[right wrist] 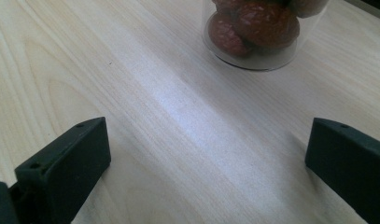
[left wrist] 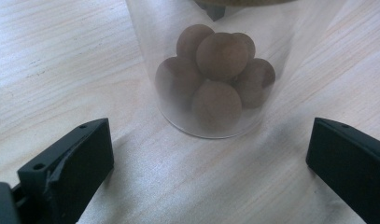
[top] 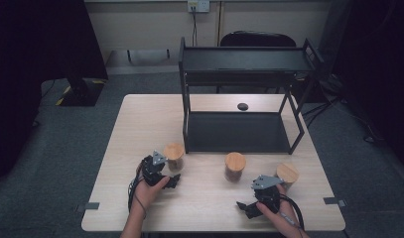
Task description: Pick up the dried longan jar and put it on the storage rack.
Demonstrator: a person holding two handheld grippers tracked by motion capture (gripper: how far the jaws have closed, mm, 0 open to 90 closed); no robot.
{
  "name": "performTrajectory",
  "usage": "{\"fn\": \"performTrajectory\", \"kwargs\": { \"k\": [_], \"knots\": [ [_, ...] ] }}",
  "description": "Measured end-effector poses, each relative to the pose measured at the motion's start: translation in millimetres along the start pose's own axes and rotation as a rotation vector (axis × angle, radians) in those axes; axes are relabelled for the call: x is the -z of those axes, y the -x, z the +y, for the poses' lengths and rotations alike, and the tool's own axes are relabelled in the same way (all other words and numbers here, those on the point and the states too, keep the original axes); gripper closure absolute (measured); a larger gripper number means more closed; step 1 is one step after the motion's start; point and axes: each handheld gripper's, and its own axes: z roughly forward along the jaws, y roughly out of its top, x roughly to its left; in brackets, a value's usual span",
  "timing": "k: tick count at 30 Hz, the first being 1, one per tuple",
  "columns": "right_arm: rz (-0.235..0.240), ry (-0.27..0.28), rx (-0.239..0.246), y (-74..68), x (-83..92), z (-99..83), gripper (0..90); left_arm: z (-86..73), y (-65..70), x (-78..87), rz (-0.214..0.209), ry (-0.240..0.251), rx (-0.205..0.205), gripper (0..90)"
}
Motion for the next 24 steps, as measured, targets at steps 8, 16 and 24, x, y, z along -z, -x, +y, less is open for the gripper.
{"fn": "performTrajectory", "kwargs": {
  "k": [8,16,24],
  "knots": [
    [0.0,0.0,0.0,0.0,0.0,0.0,0.0,0.1,-0.2,0.1,-0.001,0.0,0.001,0.4],
    [0.0,0.0,0.0,0.0,0.0,0.0,0.0,0.1,-0.2,0.1,0.0,0.0,0.001,0.4],
    [0.0,0.0,0.0,0.0,0.0,0.0,0.0,0.4,-0.7,0.0,0.0,0.005,0.012,0.5]
  ]
}}
